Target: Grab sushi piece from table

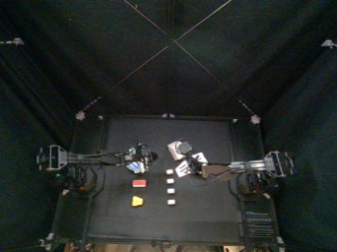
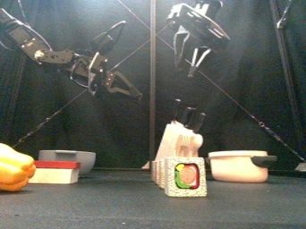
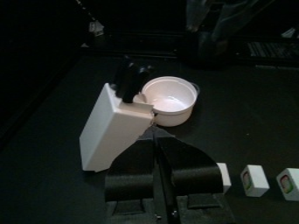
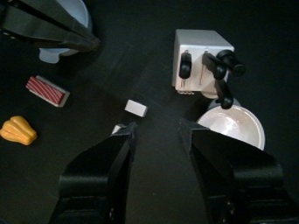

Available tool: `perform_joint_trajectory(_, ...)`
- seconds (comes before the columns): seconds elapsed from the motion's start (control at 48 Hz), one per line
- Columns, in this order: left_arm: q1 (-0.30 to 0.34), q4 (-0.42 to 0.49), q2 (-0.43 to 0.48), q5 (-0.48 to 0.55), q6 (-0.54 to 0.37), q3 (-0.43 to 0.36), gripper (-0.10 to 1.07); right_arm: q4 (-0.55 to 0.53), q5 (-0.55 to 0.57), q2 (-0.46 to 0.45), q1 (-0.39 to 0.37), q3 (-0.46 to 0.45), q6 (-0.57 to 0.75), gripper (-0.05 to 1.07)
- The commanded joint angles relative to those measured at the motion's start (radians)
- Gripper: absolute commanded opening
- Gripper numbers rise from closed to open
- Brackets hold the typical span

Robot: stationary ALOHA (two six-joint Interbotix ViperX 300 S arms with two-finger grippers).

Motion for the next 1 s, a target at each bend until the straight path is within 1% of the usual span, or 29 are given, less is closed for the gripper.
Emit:
perform_joint_trajectory(0.0, -0.005, 0.002, -0.043, -0.009, 0.002, 0.003, 0.35, -0.005, -0.083, -0.017, 0.011, 0.023, 0.012, 0.8)
perform_joint_trajectory(0.146, -0.006, 0.0, -0.11, -0.009, 0.0, 0.046, 0.35, -0.008, -0.233, -0.006, 0.011, 0.101, 0.011, 0.8)
perform_joint_trajectory(0.25, -0.006, 0.0, -0.161, -0.009, 0.0, 0.078, 0.35, -0.032, -0.339, -0.008, 0.011, 0.158, 0.008, 0.8)
perform_joint_trajectory(0.312, -0.006, -0.002, -0.199, -0.009, 0.002, 0.1, 0.35, -0.066, -0.408, -0.008, 0.012, 0.193, 0.006, 0.8)
perform_joint_trajectory(0.438, -0.005, -0.002, -0.262, -0.009, 0.002, 0.133, 0.35, -0.16, -0.499, -0.008, 0.012, 0.253, 0.008, 0.8)
perform_joint_trajectory(0.5, -0.005, -0.002, -0.285, -0.012, 0.002, 0.146, 0.35, -0.204, -0.526, -0.002, 0.012, 0.273, 0.008, 0.8)
perform_joint_trajectory(0.625, -0.005, -0.002, -0.311, -0.02, 0.002, 0.166, 0.35, -0.29, -0.546, 0.021, 0.014, 0.295, 0.008, 0.8)
perform_joint_trajectory(0.792, -0.005, -0.003, -0.313, -0.025, 0.002, 0.172, 0.35, -0.391, -0.545, 0.08, 0.012, 0.298, 0.006, 0.8)
perform_joint_trajectory(0.854, -0.005, -0.003, -0.314, -0.025, 0.002, 0.176, 0.35, -0.445, -0.543, 0.106, 0.012, 0.299, 0.008, 0.8)
perform_joint_trajectory(0.979, -0.005, -0.003, -0.313, -0.025, 0.0, 0.184, 0.35, -0.492, -0.543, 0.15, 0.014, 0.301, 0.008, 0.8)
